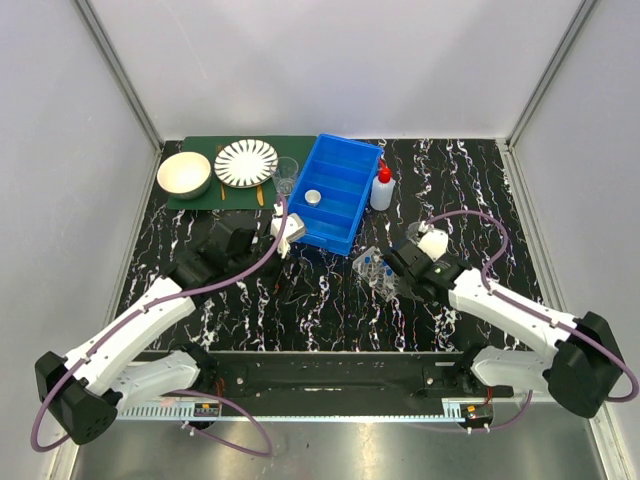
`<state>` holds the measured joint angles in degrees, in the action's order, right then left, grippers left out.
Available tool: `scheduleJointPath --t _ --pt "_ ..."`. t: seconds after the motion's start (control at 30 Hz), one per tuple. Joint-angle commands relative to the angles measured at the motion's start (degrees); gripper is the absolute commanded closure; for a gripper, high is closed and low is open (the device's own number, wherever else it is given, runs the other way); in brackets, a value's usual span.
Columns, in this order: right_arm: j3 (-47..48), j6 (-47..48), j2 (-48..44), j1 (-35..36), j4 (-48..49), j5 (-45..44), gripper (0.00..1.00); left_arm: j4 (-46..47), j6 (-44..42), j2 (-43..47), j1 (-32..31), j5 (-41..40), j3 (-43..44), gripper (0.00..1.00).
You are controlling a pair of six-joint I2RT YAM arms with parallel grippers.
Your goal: Organize the chemistry lab equipment
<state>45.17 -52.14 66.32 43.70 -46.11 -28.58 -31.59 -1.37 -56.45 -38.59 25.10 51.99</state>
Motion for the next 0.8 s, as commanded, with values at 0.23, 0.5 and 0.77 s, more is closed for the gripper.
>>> scheduleJointPath --t 0.23,0.5,0.77 --pt "0.80 -2.44 7.06 -0.37 6.64 -1.39 0.63 1.53 0.40 1.34 -0.61 0.47 0.13 0.01" --pt "1.42 -2.27 9.70 -0.64 8.66 -3.15 0.63 1.54 0.40 1.51 -0.70 0.21 0.04 0.01" --pt "0.71 -2.62 12.68 -0.81 12.26 -2.54 0.64 1.45 0.40 1.60 -0.79 0.03 -0.04 0.01"
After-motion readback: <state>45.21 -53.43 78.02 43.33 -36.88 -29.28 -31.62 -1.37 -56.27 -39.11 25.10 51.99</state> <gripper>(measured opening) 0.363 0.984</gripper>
